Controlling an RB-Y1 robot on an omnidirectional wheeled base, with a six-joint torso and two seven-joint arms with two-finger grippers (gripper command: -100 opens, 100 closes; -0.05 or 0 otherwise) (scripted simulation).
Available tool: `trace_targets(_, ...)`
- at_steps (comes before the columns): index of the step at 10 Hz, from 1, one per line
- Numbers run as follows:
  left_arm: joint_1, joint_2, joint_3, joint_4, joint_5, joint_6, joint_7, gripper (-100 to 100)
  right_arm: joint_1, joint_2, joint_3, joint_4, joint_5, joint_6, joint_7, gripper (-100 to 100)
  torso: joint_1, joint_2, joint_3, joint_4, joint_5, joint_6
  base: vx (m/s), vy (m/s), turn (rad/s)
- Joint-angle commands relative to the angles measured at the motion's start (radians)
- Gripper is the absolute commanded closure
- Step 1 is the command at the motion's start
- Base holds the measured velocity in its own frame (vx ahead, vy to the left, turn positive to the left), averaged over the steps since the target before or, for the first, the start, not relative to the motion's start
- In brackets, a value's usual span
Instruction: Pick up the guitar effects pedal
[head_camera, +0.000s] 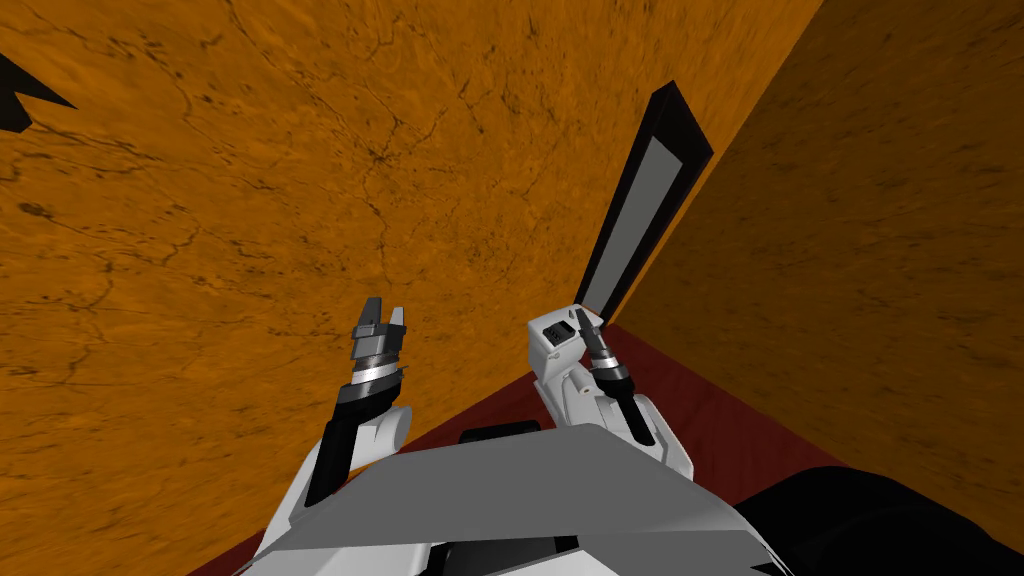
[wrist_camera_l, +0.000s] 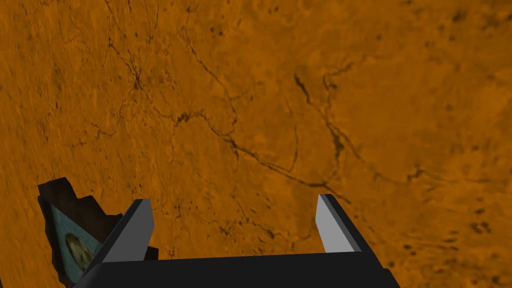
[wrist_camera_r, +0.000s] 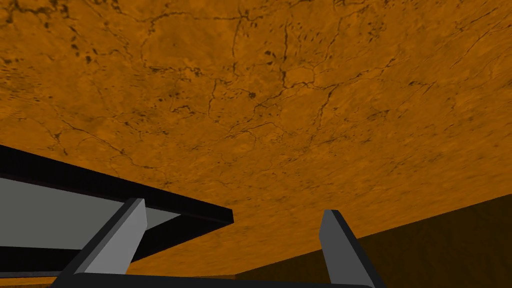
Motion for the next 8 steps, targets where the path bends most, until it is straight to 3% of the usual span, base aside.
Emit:
trace_targets(1, 0.000, 0.000, 0.000, 0.000, 0.000, 0.000, 0.000, 0, -0.006, -0.002, -0.009, 0.026, 0.026, -0.006, 0.050, -100, 0.000, 0.000, 0.000, 0.000, 0.000, 0.000, -0.024, -0.018, 0.052)
trace_targets(6, 0.000, 0.000, 0.000, 0.000, 0.000, 0.000, 0.000, 0, -0.029, -0.002, -0.025, 0.096, 0.099, -0.012, 0.173, -100, 0.000, -0.001, -0.001, 0.000, 0.000, 0.000, -0.025, -0.025, 0.047)
trace_targets(7, 0.000, 0.000, 0.000, 0.000, 0.000, 0.000, 0.000, 0, -0.029, -0.002, -0.025, 0.096, 0.099, -0.012, 0.178, -100, 0.000, -0.001, -0.001, 0.000, 0.000, 0.000, -0.015, -0.021, 0.032)
trace_targets(8, 0.000, 0.000, 0.000, 0.000, 0.000, 0.000, 0.000, 0, -0.039, -0.001, -0.028, 0.120, 0.124, -0.014, 0.218, -100, 0.000, -0.001, -0.001, 0.000, 0.000, 0.000, -0.019, -0.024, 0.047)
